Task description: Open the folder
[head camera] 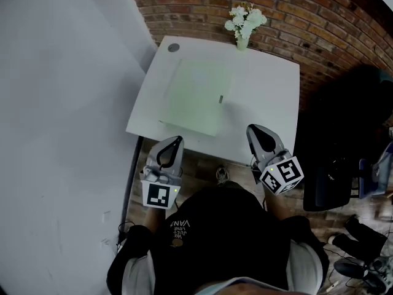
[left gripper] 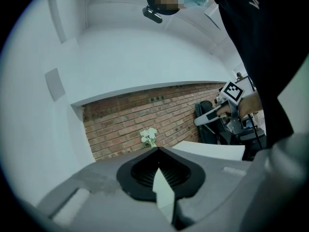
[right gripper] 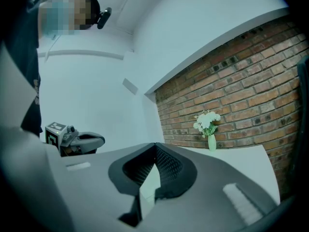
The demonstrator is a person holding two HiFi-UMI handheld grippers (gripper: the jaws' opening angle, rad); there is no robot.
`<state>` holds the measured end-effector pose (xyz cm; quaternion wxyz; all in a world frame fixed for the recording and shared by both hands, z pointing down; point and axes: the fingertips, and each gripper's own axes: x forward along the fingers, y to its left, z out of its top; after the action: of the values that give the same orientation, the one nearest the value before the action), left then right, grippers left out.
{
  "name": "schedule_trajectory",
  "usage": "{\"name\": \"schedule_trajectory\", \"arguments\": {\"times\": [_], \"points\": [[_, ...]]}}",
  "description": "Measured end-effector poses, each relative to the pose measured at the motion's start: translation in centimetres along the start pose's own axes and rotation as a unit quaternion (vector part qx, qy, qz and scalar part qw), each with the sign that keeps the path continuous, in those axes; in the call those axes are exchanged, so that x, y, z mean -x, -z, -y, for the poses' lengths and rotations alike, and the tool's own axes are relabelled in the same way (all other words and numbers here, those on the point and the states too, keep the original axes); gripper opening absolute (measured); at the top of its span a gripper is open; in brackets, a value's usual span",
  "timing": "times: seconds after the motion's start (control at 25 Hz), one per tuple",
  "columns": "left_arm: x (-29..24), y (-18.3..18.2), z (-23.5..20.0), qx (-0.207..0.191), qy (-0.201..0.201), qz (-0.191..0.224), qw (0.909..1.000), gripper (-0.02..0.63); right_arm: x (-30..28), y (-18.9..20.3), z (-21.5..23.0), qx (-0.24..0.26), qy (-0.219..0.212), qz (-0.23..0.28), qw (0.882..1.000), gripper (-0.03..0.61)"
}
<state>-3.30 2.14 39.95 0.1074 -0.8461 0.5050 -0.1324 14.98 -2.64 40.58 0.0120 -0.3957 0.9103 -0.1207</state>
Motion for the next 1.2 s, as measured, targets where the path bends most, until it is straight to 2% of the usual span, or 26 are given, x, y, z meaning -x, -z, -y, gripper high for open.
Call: {"name": "schedule_trajectory", "arguments": {"times": [0.4, 0.64, 0.8, 1.0, 1.2], "points": [[-5.0, 0.5, 0.1, 0.002, -0.01, -0.005, 0.9999, -0.002, -3.1, 0.1, 3.3, 0.002, -0.038, -0.016, 0.999, 0.0], [-6.7, 1.0, -0.5, 0.009, 0.001, -0.008, 0.9999, -0.002, -4.4, 0.1, 4.4, -0.001, -0.034, -0.021, 0.999, 0.0], [-7.8, 1.5, -1.5, 0.013, 0.02, -0.007, 0.9997, -0.002, -5.0, -0.1, 4.7, 0.004, -0.01, -0.016, 1.0, 0.002], [-9.4, 0.8, -2.3, -0.004, 0.076, 0.02, 0.9969, -0.002, -5.7, -0.6, 5.0, -0.005, 0.04, 0.007, 0.999, 0.0], [-10.4, 1.1, -3.4, -0.017, 0.121, 0.027, 0.9921, -0.002, -6.5, 0.1, 4.6, -0.012, 0.081, 0.015, 0.997, 0.001]]}}
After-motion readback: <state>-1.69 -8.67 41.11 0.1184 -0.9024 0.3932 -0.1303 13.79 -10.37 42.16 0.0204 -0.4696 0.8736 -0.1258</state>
